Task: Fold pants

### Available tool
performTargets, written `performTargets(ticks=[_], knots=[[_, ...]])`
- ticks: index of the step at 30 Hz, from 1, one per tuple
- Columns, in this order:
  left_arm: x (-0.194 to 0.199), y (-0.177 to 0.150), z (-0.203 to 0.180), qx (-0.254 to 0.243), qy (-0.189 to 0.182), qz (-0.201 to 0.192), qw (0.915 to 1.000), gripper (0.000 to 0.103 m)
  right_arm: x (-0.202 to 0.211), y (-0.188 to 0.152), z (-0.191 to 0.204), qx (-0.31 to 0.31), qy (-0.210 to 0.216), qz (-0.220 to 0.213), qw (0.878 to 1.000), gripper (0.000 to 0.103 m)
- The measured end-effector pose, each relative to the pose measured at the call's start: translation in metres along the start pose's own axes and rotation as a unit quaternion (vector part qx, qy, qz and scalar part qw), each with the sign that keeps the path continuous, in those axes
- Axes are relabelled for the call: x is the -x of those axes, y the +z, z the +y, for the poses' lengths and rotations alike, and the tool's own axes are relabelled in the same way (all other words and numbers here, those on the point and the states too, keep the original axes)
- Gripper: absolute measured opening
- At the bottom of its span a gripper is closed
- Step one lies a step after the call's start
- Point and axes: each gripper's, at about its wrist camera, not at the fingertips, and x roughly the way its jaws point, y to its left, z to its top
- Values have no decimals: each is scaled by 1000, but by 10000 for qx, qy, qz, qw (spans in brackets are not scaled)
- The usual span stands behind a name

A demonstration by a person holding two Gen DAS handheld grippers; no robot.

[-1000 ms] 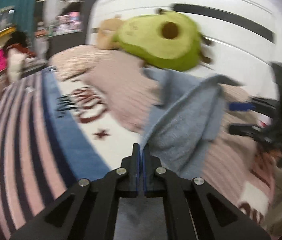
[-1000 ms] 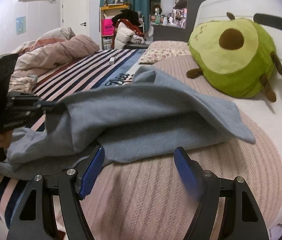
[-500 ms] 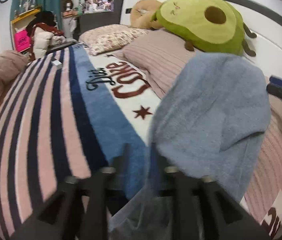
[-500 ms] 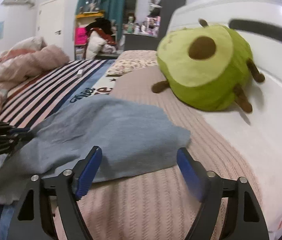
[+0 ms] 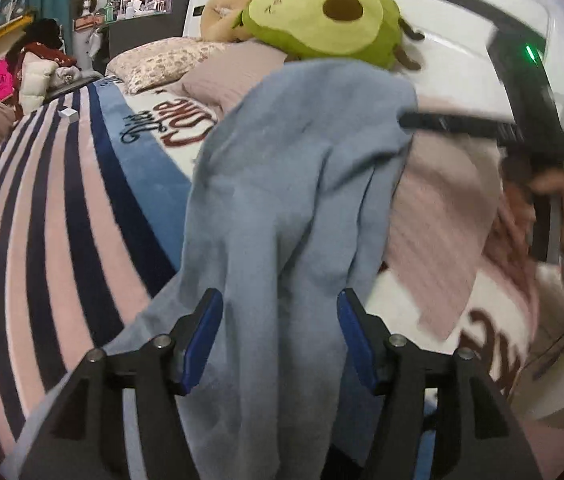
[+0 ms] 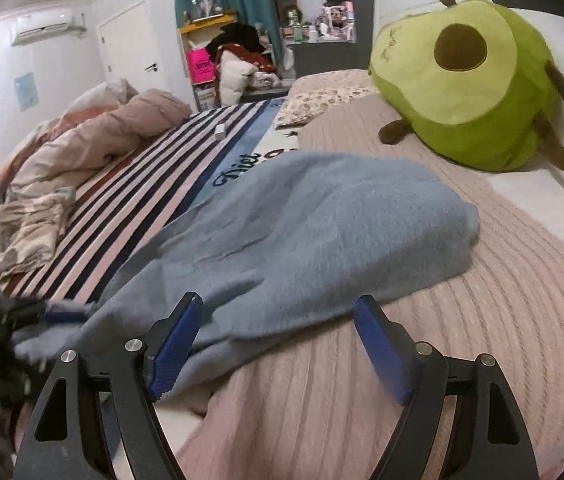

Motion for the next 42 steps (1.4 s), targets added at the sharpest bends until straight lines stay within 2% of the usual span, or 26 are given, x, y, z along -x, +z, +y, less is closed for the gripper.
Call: performTargets(ticks=[3,5,7,14,15,16,17,19,22,26,28,30,31,34,37,39,41,42], knots=[[-2,-8,3,6,134,72,9999,56,-12,4,-2,-107,-109,-95,9998,74],[-3,-11,5,89,82,115,9999,56,-18,5,-5,-252,-145,-27,9996,74],[-4,-13,7,128,20,102,9999,61,-13,3,-4,-256,-198,-62,9995,74],[-7,-13,10,217,24,43,9998,62,-22,4,2,-271,-485,-44,9984,73],[-6,-13,9,192,39,30,9998,62,-28,6,2,-289,-605,-86,9977,59],[-6,-13,9,171,55,17,9998,62,-31,8,1,-293,-706,-136,9970,24],[-5,-14,9,164,67,11,9998,62,-36,10,1,-307,-827,-184,9959,12],[-4,-15,10,151,74,7,9999,62,-39,11,-1,-378,-656,-233,9969,7],[-3,-18,10,111,164,20,9998,62,-28,8,2,-202,-776,-466,9957,2],[4,-21,11,46,93,33,9999,63,10,6,0,-53,-924,-821,9923,2],[9,-21,12,77,80,-4,9999,70,32,5,-2,-117,-884,-839,9925,2],[16,-22,11,63,152,-21,9999,70,54,3,-4,-161,-908,-839,9922,2],[21,-24,9,60,52,-27,10000,71,66,0,-4,-170,-946,-842,9918,2],[32,-30,-1,-8,-206,-3,9998,72,106,-17,-7,-262,-1172,-709,9902,2],[34,-37,-16,-236,-156,116,9995,77,122,-37,-12,-378,-1345,-421,9893,4],[33,-41,-22,-254,-77,225,9994,77,119,-52,-18,-353,-1510,-170,9878,11],[42,-43,-27,-217,-89,103,9997,77,116,-64,-26,-447,-1665,-35,9850,19],[49,-43,-29,-223,-162,22,9996,77,118,-67,-30,-519,-1673,-57,9845,27]])
